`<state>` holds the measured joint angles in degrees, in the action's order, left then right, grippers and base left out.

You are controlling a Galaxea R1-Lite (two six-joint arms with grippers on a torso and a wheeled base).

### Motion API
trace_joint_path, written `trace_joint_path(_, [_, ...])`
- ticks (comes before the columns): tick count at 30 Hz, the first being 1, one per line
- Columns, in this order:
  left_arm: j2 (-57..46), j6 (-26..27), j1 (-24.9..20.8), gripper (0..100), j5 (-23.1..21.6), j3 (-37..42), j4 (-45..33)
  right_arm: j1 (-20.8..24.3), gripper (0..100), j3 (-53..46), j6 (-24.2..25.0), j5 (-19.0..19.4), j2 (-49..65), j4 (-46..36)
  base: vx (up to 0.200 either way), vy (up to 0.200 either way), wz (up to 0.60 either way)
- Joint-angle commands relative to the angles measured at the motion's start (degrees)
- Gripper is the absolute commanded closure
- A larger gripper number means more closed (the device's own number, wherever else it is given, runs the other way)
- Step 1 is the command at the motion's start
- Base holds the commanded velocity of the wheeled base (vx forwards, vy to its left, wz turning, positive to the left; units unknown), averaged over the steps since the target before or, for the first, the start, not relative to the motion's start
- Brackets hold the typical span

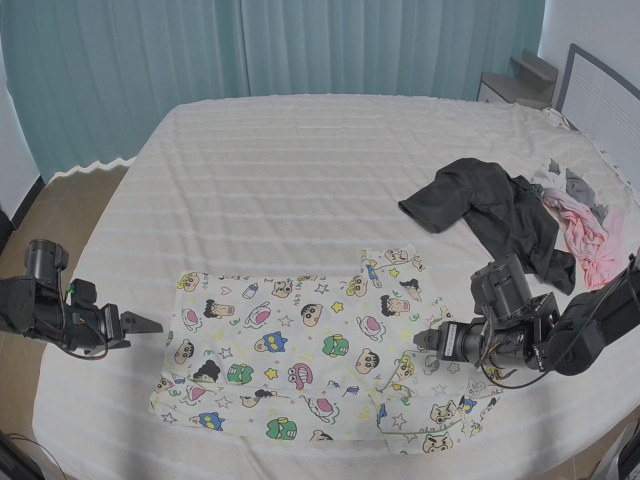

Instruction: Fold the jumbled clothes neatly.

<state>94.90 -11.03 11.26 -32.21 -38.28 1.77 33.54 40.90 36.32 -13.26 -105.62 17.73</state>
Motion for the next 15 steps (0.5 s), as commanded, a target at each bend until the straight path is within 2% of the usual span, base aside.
trace_joint_path(1, [-0.42,-0.13,-1.24,0,0.13,-0.83,4.03,-1.72,0,-2.14,-0.37,0.78,0.5,1.7,0.0,0.0,0.0])
trace_joint_path(7, [5.64,-1.01,-3.62,0,1.45,-5.93,6.32,-3.13,0,-1.44,-0.46,2.63,-0.55,2.4,0.0,0.0,0.0])
trace_joint_path(11, [12.15,-6.11,-6.34,0,5.05,-14.19,6.41,-3.48,0,-1.7,-0.37,3.68,-0.82,5.04,0.0,0.0,0.0])
trace_joint_path(15, [19.88,-6.46,-7.22,0,9.53,-22.37,6.32,-3.83,0,-2.32,-0.46,4.74,-0.82,5.74,0.0,0.0,0.0])
